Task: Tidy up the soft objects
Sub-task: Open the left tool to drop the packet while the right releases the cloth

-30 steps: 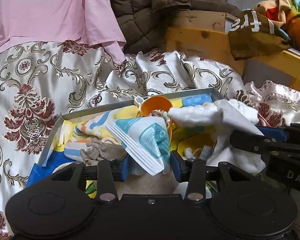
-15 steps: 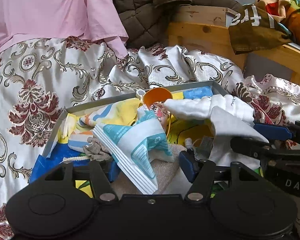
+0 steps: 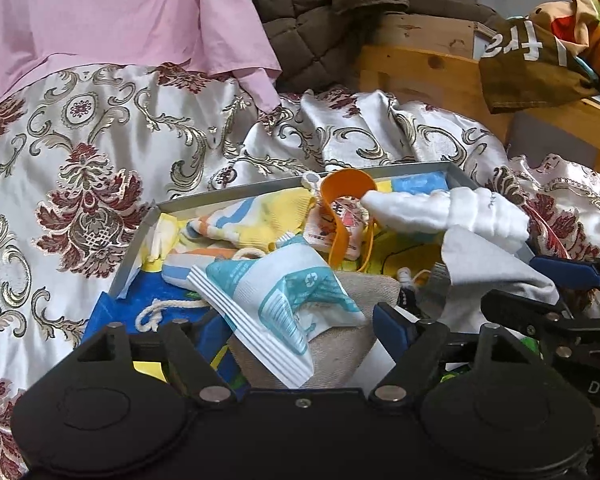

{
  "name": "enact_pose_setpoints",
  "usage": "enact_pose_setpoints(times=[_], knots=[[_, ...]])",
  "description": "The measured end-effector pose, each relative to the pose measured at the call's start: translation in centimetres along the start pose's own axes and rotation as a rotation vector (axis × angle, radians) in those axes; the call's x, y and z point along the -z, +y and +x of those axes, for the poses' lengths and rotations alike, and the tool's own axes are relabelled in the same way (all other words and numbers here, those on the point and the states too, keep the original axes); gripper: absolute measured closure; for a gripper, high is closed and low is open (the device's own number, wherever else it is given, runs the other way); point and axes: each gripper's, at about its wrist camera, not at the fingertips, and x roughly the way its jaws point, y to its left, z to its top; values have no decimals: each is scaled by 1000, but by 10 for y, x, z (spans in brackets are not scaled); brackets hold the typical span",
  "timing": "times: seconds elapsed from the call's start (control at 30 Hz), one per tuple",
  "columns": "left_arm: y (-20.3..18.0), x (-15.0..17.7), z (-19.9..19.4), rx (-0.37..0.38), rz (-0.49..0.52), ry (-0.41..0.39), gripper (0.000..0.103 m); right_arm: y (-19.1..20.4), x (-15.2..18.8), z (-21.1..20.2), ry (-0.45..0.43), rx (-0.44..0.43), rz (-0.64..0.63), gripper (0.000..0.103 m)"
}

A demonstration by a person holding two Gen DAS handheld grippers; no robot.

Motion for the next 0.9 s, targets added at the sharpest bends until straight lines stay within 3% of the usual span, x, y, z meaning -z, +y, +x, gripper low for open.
enact_pose_setpoints(times=[0.53,0.9], knots=[[6,7,-18,-56,-43,-70,10,1,2,-16,-36,11,22,20],[10,21,-49,-77,-83,-118,7,3,2,-42,-68,6,62,14]])
